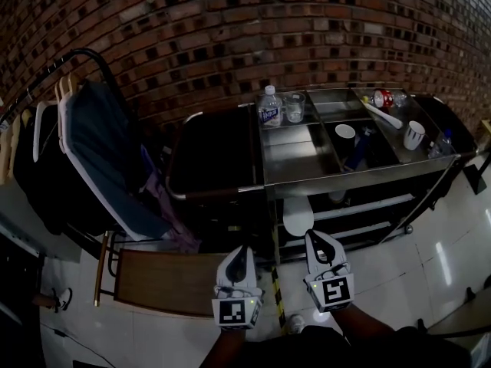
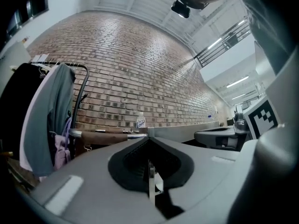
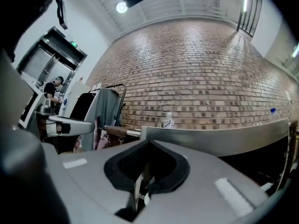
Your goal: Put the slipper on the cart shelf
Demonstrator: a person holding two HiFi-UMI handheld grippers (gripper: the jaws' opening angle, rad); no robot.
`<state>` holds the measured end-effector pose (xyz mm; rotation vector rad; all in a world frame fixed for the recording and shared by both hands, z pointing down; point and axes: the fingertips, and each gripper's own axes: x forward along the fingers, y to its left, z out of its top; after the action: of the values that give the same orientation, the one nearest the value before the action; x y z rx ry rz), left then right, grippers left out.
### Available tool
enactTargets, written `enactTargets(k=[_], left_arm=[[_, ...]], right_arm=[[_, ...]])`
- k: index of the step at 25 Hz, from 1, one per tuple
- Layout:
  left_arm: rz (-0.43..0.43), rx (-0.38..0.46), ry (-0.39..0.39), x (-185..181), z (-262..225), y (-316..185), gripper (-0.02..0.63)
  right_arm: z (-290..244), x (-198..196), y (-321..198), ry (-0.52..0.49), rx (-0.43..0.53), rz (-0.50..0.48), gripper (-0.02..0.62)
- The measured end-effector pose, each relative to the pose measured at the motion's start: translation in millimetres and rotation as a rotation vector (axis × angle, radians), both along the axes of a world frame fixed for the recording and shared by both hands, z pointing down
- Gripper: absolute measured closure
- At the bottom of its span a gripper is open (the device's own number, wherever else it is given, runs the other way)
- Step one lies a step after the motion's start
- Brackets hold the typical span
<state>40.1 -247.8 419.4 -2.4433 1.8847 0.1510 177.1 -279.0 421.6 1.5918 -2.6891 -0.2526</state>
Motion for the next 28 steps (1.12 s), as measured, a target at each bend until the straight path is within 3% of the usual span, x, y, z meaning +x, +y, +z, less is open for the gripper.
enactTargets(k=[16, 28], left_arm=[[-0.02, 0.026, 0.004, 4.0, -8.8, 9.6, 0.586], [-0.013, 0.017, 0.014, 7.4, -7.9, 7.8, 0.586]], right_arm=[[19.1, -5.6, 8.0, 0.033, -0.031, -0.048, 0.593], [11.3, -11.6, 3.9, 0.045, 0.01, -0.053, 0.594]])
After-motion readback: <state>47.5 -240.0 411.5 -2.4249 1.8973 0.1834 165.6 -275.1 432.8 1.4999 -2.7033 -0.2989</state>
